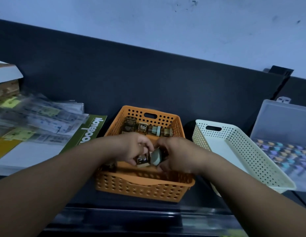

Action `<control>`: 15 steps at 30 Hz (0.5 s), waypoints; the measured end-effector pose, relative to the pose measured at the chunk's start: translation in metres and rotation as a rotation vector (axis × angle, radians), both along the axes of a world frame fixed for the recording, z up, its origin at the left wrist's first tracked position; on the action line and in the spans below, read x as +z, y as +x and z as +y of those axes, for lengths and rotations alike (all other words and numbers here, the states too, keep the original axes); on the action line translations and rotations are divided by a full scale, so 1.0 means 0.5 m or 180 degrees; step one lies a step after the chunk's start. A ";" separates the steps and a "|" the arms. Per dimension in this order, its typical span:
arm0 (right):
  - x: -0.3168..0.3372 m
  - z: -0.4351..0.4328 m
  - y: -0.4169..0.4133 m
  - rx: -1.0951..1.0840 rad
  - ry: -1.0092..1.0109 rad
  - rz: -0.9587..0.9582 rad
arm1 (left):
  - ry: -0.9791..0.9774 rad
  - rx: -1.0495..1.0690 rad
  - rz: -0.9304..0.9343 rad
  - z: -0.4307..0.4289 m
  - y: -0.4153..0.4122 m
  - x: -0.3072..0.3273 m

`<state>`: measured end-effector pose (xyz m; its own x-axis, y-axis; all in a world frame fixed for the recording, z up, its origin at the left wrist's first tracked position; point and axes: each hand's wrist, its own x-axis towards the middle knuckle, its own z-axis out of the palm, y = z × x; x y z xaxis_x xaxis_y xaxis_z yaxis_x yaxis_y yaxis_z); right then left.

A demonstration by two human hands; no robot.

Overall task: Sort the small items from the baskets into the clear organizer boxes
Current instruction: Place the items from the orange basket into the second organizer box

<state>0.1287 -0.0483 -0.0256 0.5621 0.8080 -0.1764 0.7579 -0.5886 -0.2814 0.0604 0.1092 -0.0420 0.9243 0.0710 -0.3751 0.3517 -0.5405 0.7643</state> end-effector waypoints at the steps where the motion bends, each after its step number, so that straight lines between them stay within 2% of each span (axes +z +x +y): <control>1: 0.003 -0.004 0.001 -0.0093 0.0209 0.0067 | -0.0062 0.0093 -0.0116 0.002 -0.001 0.008; 11: 0.075 -0.142 -0.018 -0.0469 0.2409 0.0918 | -0.0695 0.1051 -0.1506 -0.105 -0.002 0.097; 15: 0.073 -0.232 -0.034 -0.0660 0.2855 0.1032 | -0.1556 0.1331 -0.1564 -0.196 0.009 0.109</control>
<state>0.1118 -0.1642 0.0108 0.7410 0.6082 0.2848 0.4702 -0.1671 -0.8666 0.0651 0.0110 0.0123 0.9248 0.3803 -0.0111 0.0133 -0.0031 0.9999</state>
